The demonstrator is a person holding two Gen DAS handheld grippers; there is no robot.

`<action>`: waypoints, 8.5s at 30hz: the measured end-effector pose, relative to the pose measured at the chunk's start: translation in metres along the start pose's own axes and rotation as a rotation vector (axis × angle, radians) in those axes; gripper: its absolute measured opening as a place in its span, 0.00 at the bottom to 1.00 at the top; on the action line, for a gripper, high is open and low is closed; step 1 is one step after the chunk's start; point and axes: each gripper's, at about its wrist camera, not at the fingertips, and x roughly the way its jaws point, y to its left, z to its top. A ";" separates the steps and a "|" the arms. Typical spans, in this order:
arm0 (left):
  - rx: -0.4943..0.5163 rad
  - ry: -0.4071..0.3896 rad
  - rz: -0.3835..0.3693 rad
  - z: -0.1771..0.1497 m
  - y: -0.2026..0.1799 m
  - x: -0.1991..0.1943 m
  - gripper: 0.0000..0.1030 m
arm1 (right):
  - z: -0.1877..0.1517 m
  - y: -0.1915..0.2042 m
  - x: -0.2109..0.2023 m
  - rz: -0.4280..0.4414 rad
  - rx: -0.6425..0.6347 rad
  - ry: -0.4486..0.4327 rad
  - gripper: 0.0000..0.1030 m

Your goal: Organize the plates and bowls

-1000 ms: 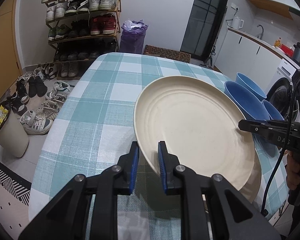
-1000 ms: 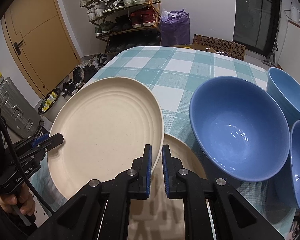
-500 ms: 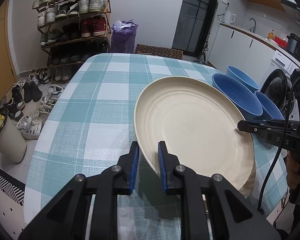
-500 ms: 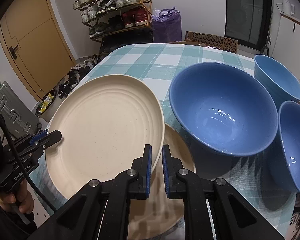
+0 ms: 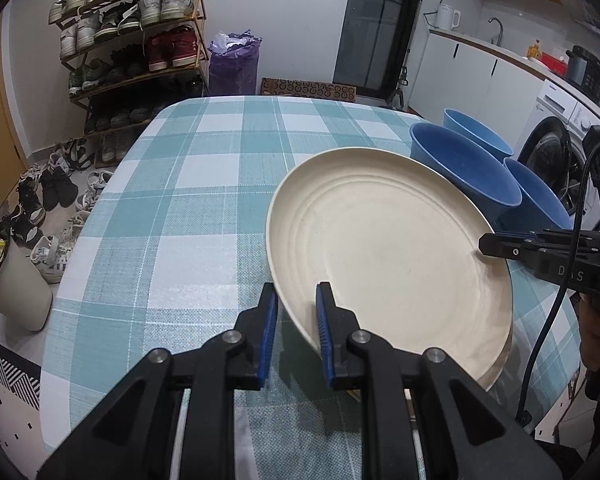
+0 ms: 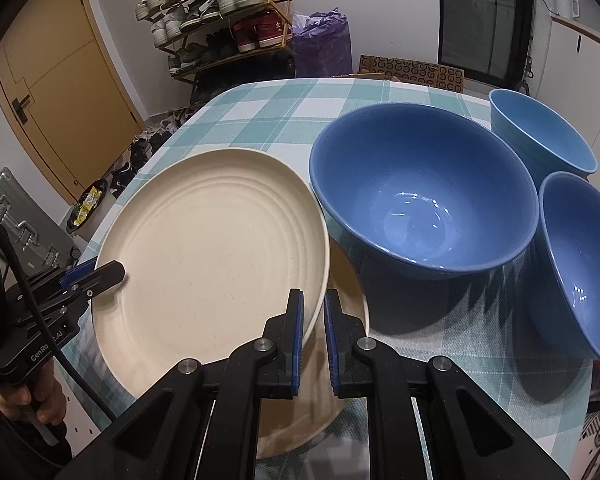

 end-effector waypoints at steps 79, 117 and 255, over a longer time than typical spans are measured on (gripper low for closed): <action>0.128 0.105 0.051 -0.016 -0.023 0.029 0.48 | -0.028 0.007 0.006 -0.090 -0.112 0.039 0.63; 0.099 -0.054 -0.096 0.056 -0.062 -0.021 1.00 | -0.012 -0.048 -0.120 0.033 -0.026 -0.223 0.99; 0.196 0.183 -0.167 0.243 -0.251 0.208 0.59 | 0.126 -0.349 -0.027 -0.065 0.345 -0.101 0.73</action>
